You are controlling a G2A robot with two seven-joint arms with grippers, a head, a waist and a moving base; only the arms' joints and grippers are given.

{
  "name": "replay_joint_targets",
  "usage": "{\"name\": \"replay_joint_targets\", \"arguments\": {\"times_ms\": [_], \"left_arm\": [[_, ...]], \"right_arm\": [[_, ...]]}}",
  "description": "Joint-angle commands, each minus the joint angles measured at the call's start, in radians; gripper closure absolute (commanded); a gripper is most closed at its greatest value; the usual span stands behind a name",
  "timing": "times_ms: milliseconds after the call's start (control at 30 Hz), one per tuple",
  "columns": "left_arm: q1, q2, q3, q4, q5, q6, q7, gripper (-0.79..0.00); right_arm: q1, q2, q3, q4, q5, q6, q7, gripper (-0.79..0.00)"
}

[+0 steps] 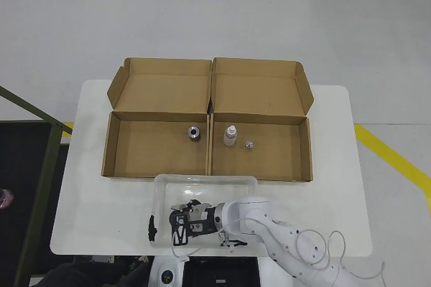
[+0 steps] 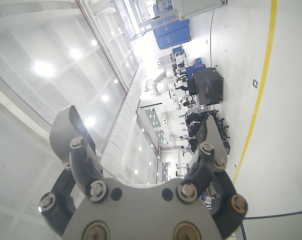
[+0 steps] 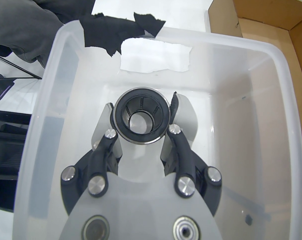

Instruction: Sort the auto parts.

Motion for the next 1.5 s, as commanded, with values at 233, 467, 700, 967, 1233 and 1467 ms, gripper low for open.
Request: {"name": "replay_joint_targets", "arguments": {"times_ms": [233,467,700,967,1233,1467], "left_arm": [[0.000,0.000,0.000,0.000,0.000,0.000,0.000,-0.785],[0.000,0.000,0.000,0.000,0.000,0.000,0.000,-0.785],[0.000,0.000,0.000,0.000,0.000,0.000,0.000,-0.785],[0.000,0.000,0.000,0.000,0.000,0.000,0.000,-0.785],[0.000,0.000,0.000,0.000,0.000,0.000,0.000,-0.785],[0.000,0.000,0.000,0.000,0.000,0.000,0.000,-0.785]], "right_arm": [[-0.005,0.011,0.041,-0.048,0.038,-0.013,-0.014,0.000],[-0.029,0.026,0.091,-0.113,0.061,-0.012,-0.036,0.000],[-0.041,0.036,0.130,-0.153,0.101,-0.013,-0.054,0.000],[-0.042,0.039,0.156,-0.149,0.160,0.013,-0.084,0.000],[-0.007,0.038,0.178,-0.147,0.219,0.032,-0.088,0.000],[0.040,0.033,0.183,-0.134,0.241,0.069,-0.082,0.000]]}}
